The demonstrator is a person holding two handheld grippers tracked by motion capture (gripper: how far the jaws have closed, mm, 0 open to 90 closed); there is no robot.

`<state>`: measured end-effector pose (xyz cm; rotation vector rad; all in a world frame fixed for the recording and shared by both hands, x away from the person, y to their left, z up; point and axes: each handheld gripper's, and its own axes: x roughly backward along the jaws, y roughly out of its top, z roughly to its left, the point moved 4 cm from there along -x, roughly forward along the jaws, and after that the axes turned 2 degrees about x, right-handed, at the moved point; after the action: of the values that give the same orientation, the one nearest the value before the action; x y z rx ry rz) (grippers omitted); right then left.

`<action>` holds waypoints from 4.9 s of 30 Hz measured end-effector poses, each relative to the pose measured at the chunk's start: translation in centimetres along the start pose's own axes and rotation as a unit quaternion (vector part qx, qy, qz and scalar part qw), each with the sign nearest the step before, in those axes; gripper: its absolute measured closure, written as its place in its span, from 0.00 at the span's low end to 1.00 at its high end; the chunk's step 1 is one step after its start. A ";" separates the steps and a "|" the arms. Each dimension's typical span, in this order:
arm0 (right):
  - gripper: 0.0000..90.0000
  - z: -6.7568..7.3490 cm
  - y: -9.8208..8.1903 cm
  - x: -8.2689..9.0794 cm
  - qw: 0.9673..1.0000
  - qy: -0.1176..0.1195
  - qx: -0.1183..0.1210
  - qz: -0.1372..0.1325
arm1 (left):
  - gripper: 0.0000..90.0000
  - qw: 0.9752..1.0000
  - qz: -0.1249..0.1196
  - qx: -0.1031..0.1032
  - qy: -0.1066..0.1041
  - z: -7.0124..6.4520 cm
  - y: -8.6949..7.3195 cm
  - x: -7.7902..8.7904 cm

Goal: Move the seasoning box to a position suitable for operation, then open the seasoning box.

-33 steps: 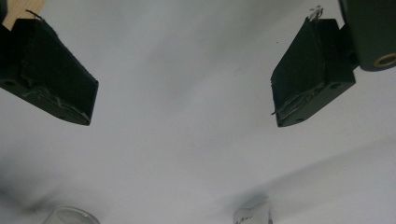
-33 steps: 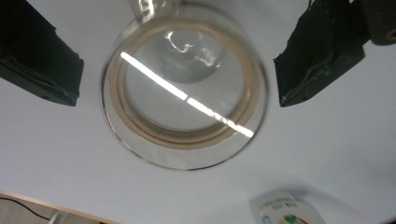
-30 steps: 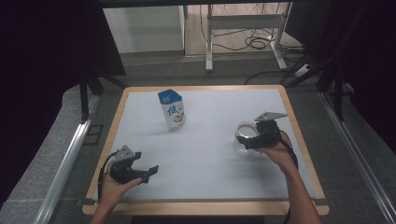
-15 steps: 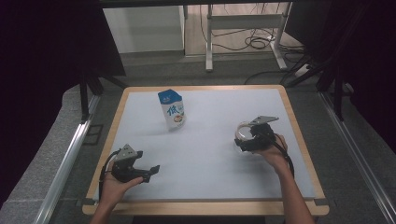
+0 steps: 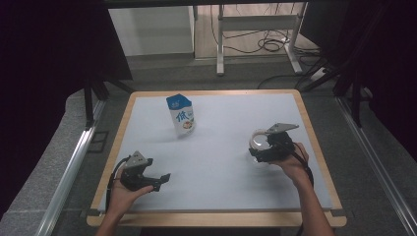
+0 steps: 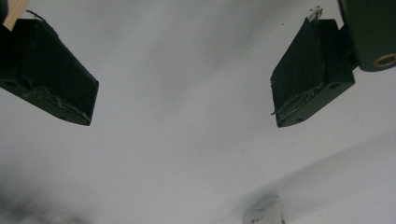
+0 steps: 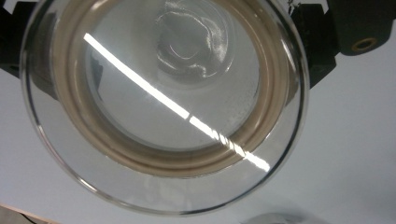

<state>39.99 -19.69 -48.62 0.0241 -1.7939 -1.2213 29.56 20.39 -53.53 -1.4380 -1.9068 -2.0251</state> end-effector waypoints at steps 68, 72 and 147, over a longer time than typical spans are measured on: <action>1.00 3.4 -4.0 9.2 0.982 -0.025 -0.031 -0.182 | 0.11 1.000 0.001 -0.006 -0.001 -0.4 -0.3 -0.4; 1.00 3.6 -4.6 9.1 0.984 -0.023 -0.028 -0.173 | 0.12 1.000 -0.003 -0.001 -0.006 -0.3 -0.2 -0.4; 1.00 3.2 -6.5 8.5 0.986 -0.020 -0.027 -0.163 | 1.00 0.985 -0.027 -0.091 -0.143 -10.8 9.3 -8.4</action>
<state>30.04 -24.73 -47.86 0.2738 -1.8383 -1.5097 33.33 4.84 -49.55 -1.8307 -1.9187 -2.1693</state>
